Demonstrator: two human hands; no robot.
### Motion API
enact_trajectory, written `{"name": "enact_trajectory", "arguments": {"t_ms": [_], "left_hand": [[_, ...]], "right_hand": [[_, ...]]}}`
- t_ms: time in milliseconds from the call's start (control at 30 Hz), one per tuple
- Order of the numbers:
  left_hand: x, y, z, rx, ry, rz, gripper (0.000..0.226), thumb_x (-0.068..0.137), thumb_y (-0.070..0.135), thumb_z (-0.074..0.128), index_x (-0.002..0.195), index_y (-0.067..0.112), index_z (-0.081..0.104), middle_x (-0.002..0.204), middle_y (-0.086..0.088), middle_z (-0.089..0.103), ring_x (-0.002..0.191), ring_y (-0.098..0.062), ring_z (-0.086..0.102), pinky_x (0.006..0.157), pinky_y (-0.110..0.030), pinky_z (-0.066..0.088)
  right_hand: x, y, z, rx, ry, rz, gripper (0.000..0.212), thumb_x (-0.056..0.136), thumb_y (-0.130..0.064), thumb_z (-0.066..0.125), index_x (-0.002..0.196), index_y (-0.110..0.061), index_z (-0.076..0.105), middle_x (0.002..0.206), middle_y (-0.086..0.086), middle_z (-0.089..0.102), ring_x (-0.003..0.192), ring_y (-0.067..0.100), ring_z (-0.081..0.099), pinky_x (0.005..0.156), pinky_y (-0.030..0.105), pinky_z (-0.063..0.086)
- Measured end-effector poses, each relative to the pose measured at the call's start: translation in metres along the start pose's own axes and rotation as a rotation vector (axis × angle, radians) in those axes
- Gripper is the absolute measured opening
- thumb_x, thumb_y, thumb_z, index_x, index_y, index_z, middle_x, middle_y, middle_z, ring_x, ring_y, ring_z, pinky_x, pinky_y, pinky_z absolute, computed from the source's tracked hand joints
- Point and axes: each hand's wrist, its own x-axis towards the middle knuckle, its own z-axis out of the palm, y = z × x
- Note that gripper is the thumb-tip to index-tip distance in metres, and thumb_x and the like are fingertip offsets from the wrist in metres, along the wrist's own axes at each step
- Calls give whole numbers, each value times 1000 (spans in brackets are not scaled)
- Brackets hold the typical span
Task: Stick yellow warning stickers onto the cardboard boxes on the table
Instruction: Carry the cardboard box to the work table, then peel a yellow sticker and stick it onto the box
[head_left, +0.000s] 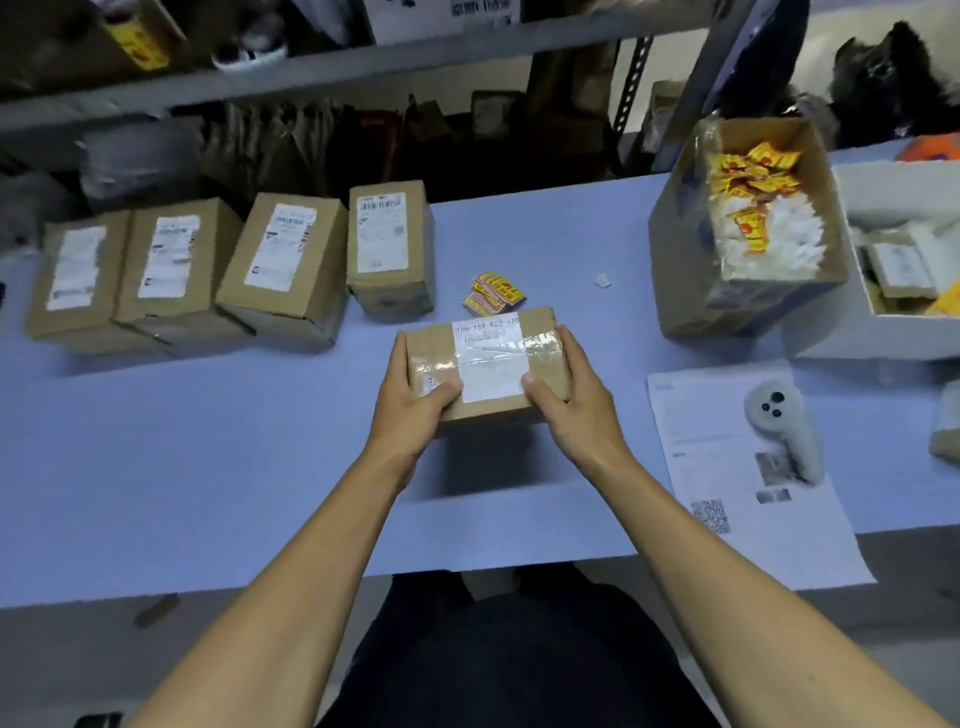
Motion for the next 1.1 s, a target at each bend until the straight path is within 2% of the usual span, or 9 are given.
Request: {"name": "enact_trajectory", "arguments": {"t_ms": [100, 200, 367, 500, 667, 733, 833, 967, 1100], "left_hand": [[4, -8, -13, -38, 45, -28, 86, 88, 8, 70, 156, 33, 22, 142, 5, 53, 122, -16, 56, 85, -24, 52], [8, -15, -25, -27, 68, -55, 87, 88, 7, 70, 156, 31, 21, 145, 5, 49, 125, -16, 53, 93, -27, 50], [11, -42, -48, 108, 47, -93, 84, 91, 24, 69, 157, 32, 17, 149, 4, 47, 131, -19, 51, 109, -42, 45], [11, -53, -58, 176, -9, -100, 83, 95, 33, 63, 157, 36, 8, 154, 3, 40, 139, -21, 42, 112, -38, 40], [17, -51, -57, 235, 16, -42, 76, 98, 33, 58, 156, 40, 9, 151, 3, 43, 135, -19, 45, 100, -24, 38], [24, -46, -57, 267, 37, 19, 68, 100, 31, 56, 156, 37, 18, 153, 3, 40, 138, -18, 41, 103, -23, 35], [33, -39, -56, 370, 53, 80, 60, 102, 29, 52, 155, 30, 24, 163, -1, 23, 149, -21, 26, 116, -29, 24], [43, -38, -59, 440, -25, 87, 77, 94, 37, 63, 157, 29, 19, 166, 1, 12, 151, -19, 18, 117, -29, 20], [50, -37, -62, 456, -39, 104, 89, 87, 40, 72, 157, 28, 19, 166, 1, 11, 151, -17, 16, 117, -28, 19]], "right_hand": [[7, -1, 16, -52, -56, -15, 72, 97, -37, 59, 157, -31, 19, 148, -5, 47, 131, 19, 47, 99, 21, 34], [11, -1, 30, -102, -103, -20, 74, 97, -40, 57, 158, -31, 16, 150, -3, 46, 134, 23, 47, 102, 26, 37], [12, 7, 52, -249, -239, -13, 75, 98, -42, 55, 158, -26, 13, 150, -1, 48, 133, 28, 49, 108, 38, 41], [12, 11, 60, -263, -246, -13, 72, 98, -42, 54, 157, -27, 16, 145, -2, 53, 129, 28, 52, 104, 37, 43], [14, 6, 62, -337, -236, -71, 77, 100, -43, 51, 159, -28, 4, 154, -1, 43, 134, 28, 47, 108, 39, 39], [20, 3, 65, -417, -231, -137, 74, 101, -43, 47, 159, -27, 3, 160, -1, 33, 142, 26, 37, 112, 40, 35], [28, -1, 70, -533, -246, -205, 76, 101, -48, 45, 159, -23, 2, 165, 1, 19, 151, 22, 20, 115, 41, 29], [41, -4, 72, -615, -248, -230, 80, 100, -51, 44, 159, -22, 0, 166, 5, 16, 150, 25, 22, 113, 44, 34], [48, -5, 71, -637, -245, -238, 80, 99, -52, 45, 159, -22, 0, 165, 6, 20, 147, 28, 28, 110, 45, 38]]}}
